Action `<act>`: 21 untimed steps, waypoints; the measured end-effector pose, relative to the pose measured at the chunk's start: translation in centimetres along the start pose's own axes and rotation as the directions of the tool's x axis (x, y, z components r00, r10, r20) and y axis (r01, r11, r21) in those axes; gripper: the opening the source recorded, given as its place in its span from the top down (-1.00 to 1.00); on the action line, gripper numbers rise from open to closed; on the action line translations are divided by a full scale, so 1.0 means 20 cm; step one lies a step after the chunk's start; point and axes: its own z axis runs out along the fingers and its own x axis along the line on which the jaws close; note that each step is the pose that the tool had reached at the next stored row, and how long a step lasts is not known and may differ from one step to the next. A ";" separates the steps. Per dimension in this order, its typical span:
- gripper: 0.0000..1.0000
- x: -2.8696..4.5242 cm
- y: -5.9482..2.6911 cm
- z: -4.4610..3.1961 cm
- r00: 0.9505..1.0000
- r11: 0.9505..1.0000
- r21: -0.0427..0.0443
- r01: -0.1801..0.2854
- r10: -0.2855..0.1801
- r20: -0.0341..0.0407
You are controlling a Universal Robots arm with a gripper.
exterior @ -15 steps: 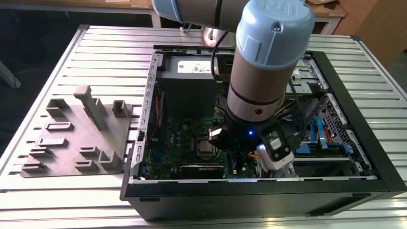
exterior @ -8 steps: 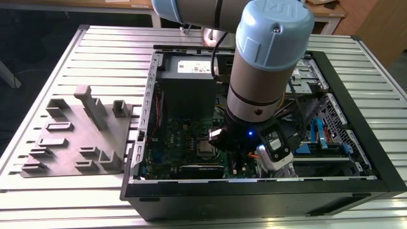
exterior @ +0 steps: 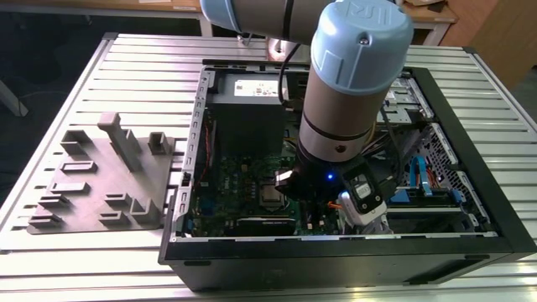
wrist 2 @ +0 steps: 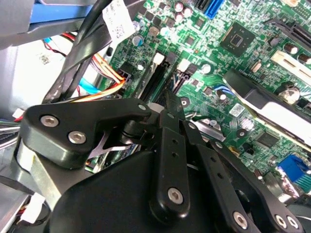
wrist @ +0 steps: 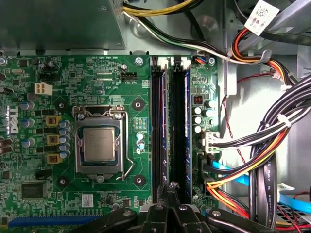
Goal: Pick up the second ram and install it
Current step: 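Press down the second ram until it locks into place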
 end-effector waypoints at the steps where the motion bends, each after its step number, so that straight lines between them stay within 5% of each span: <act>1: 0.86 0.000 0.000 0.002 1.000 1.000 0.000 0.000 0.000 0.000; 15: 0.86 0.000 0.000 0.008 1.000 1.000 0.000 0.000 0.000 0.000; 21: 0.86 -0.002 0.000 -0.058 1.000 1.000 0.000 0.000 0.000 0.000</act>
